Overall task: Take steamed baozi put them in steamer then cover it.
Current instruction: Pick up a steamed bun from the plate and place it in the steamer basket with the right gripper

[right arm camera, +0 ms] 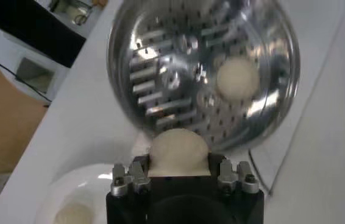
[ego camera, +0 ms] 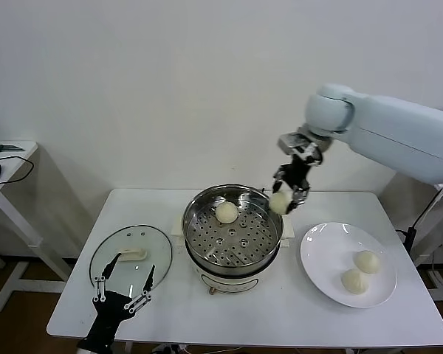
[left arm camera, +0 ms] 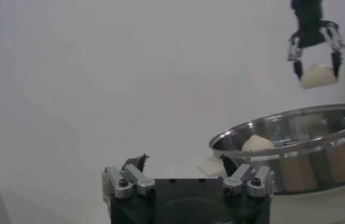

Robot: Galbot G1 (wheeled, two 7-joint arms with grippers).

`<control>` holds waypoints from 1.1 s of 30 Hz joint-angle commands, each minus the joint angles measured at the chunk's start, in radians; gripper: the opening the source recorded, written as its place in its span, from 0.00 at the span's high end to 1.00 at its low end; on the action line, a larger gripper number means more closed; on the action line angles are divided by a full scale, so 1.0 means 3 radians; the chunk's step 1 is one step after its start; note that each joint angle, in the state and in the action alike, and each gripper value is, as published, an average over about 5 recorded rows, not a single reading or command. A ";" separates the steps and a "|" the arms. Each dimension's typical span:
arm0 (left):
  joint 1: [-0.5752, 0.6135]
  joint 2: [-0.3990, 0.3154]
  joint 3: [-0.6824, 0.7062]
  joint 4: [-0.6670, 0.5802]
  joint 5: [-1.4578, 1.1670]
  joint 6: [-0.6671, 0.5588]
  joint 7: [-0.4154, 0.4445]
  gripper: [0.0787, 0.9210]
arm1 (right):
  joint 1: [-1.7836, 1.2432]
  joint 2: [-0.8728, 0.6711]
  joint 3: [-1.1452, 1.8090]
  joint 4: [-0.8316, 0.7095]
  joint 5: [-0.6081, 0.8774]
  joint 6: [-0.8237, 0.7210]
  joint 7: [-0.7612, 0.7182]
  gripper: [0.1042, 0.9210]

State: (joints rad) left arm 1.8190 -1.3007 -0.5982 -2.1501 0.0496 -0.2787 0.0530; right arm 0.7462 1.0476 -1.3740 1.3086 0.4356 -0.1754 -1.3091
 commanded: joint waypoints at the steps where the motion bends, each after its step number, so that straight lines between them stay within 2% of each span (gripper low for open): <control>1: -0.0008 -0.0004 -0.0002 0.0001 -0.0002 -0.0004 -0.0002 0.12 | 0.0034 0.0752 -0.0216 -0.0078 0.0330 -0.0189 0.0349 0.35; 12: -0.0009 -0.0033 -0.0027 0.0001 -0.0001 -0.0020 -0.0007 0.12 | -0.0413 0.1256 -0.0329 -0.0515 0.0386 -0.0373 0.0690 0.36; 25: 0.0008 -0.0045 -0.0050 0.0003 0.0001 -0.0038 -0.0010 0.12 | -0.0590 0.1387 -0.0359 -0.0612 0.0345 -0.0438 0.0807 0.35; 28: 0.0007 -0.0044 -0.0050 0.0002 0.0001 -0.0039 -0.0010 0.12 | -0.0593 0.1388 -0.0363 -0.0608 0.0330 -0.0441 0.0815 0.32; 33: 0.0008 -0.0042 -0.0053 0.0010 0.0001 -0.0040 -0.0011 0.12 | -0.0592 0.1326 -0.0342 -0.0547 0.0310 -0.0448 0.0849 0.18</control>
State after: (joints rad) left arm 1.8211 -1.3135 -0.6142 -2.1490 0.0493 -0.2904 0.0502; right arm 0.5823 1.4252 -1.4730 1.1514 0.5269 -0.3045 -1.0729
